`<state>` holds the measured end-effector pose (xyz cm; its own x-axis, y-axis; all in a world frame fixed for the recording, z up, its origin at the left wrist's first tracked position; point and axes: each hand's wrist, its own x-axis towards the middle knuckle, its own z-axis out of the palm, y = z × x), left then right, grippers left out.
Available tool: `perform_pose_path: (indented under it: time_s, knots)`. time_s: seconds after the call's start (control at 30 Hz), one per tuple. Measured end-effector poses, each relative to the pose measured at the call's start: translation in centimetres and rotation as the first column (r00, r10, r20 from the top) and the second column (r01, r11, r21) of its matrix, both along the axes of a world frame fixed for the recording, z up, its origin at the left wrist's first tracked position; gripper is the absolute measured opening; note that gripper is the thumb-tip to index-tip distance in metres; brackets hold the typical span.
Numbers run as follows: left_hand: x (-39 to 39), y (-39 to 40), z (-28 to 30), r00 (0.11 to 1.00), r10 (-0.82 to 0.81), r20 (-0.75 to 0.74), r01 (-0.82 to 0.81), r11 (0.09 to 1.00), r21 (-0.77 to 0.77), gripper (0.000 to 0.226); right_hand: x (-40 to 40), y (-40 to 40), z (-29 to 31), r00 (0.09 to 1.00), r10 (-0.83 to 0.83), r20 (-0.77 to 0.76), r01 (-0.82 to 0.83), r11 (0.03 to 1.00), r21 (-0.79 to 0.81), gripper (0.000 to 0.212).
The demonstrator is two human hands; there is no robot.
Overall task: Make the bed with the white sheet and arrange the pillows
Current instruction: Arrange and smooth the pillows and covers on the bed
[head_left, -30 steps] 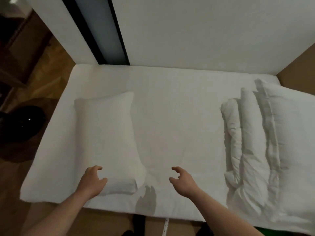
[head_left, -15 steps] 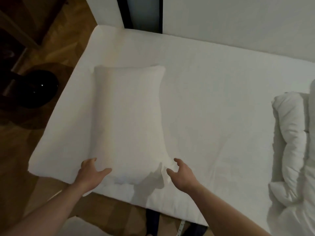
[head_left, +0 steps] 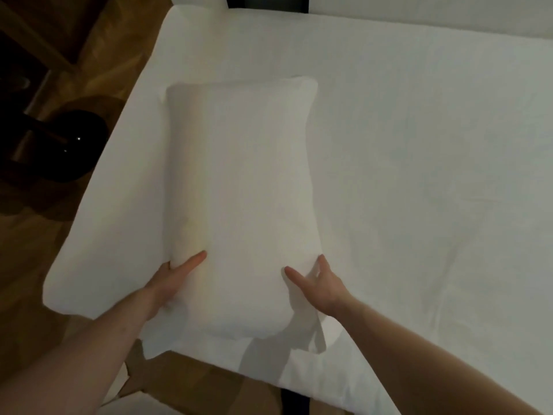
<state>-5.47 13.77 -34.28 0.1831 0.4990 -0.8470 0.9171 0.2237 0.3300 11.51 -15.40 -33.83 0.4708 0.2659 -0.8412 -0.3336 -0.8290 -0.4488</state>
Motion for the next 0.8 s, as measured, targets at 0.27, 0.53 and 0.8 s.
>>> perform_pose_path:
  time_s: [0.27, 0.53, 0.8]
  knots:
    - [3.1, -0.9, 2.4, 0.978, 0.15, 0.148, -0.154, 0.988, 0.013, 0.113, 1.5, 2.9, 0.0, 0.917, -0.341, -0.205, 0.363, 0.928, 0.08, 0.127]
    - [6.0, -4.5, 12.0, 0.948, 0.044, 0.316, -0.122, 0.966, 0.23, 0.071, 3.6, 1.3, 10.2, 0.855, -0.505, -0.12, 0.517, 0.81, 0.276, 0.025]
    - [5.4, -14.0, 28.9, 0.905, -0.108, 0.412, 0.032, 0.982, 0.187, 0.041, 1.0, -9.6, 28.9, 0.847, -0.529, 0.046, 0.511, 0.836, 0.199, 0.017]
